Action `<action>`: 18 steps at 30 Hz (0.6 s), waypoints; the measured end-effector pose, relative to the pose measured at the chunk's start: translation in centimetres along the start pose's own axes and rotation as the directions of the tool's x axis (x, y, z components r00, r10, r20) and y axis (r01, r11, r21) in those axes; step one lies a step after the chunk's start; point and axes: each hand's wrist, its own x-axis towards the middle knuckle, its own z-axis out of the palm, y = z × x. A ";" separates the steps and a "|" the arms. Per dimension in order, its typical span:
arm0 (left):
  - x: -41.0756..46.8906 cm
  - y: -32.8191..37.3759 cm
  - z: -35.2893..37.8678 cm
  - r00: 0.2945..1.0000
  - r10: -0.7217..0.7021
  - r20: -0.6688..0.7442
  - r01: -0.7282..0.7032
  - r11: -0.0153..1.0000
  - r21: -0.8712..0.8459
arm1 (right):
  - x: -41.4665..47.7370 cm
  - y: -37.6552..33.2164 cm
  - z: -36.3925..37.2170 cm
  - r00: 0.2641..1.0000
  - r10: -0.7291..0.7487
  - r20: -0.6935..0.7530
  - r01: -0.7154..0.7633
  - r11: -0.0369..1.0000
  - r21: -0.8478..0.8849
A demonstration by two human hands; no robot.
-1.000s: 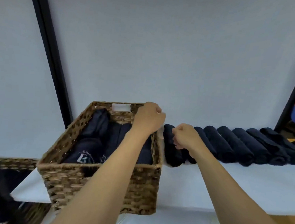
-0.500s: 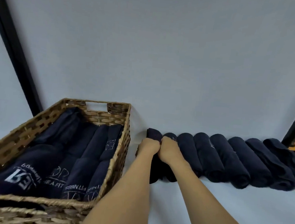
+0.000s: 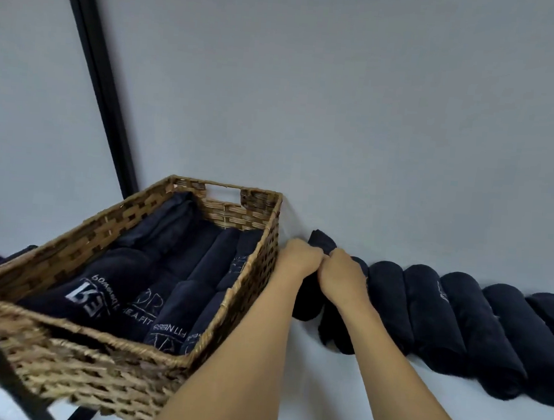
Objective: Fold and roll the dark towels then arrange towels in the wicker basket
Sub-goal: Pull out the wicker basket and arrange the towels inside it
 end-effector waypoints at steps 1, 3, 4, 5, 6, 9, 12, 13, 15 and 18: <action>-0.9 1.1 -0.7 0.999 0.045 -0.023 -0.044 0.999 0.031 | -0.4 -0.7 -0.8 0.999 -0.021 -0.039 0.023 0.997 0.070; -2.6 3.3 -2.5 0.988 0.134 -0.080 -0.129 0.989 0.065 | -1.3 -2.7 -2.6 0.987 -0.090 -0.130 0.114 0.974 0.197; -3.3 4.5 -3.6 0.980 0.162 -0.111 -0.156 0.986 0.058 | -1.7 -3.8 -3.6 0.976 -0.124 -0.176 0.168 0.951 0.259; -4.1 5.6 -4.8 0.972 0.187 -0.145 -0.181 0.982 0.054 | -2.0 -5.1 -4.4 0.967 -0.149 -0.208 0.214 0.918 0.335; -4.6 6.5 -6.3 0.960 0.213 -0.181 -0.204 0.977 0.066 | -2.2 -6.4 -5.0 0.961 -0.166 -0.220 0.249 0.866 0.433; -5.1 7.6 -11.6 0.924 0.280 -0.262 -0.258 0.959 0.116 | -1.5 -10.5 -5.2 0.966 -0.224 -0.132 0.252 0.679 0.689; -3.8 5.8 -16.7 0.925 0.264 -0.273 -0.245 0.964 0.103 | 0.1 -14.4 -3.0 0.962 -0.274 0.003 0.194 0.686 0.702; -3.4 4.8 -18.1 0.937 0.233 -0.260 -0.215 0.972 0.097 | 0.5 -15.4 -1.8 0.960 -0.277 0.040 0.172 0.698 0.695; -2.3 2.4 -20.2 0.957 0.178 -0.228 -0.166 0.983 0.072 | 1.3 -17.0 0.5 0.955 -0.277 0.109 0.134 0.726 0.675; -0.3 -1.2 -21.7 0.973 0.136 -0.187 -0.130 0.990 0.048 | 2.2 -18.6 3.6 0.927 -0.256 0.273 0.027 0.774 0.633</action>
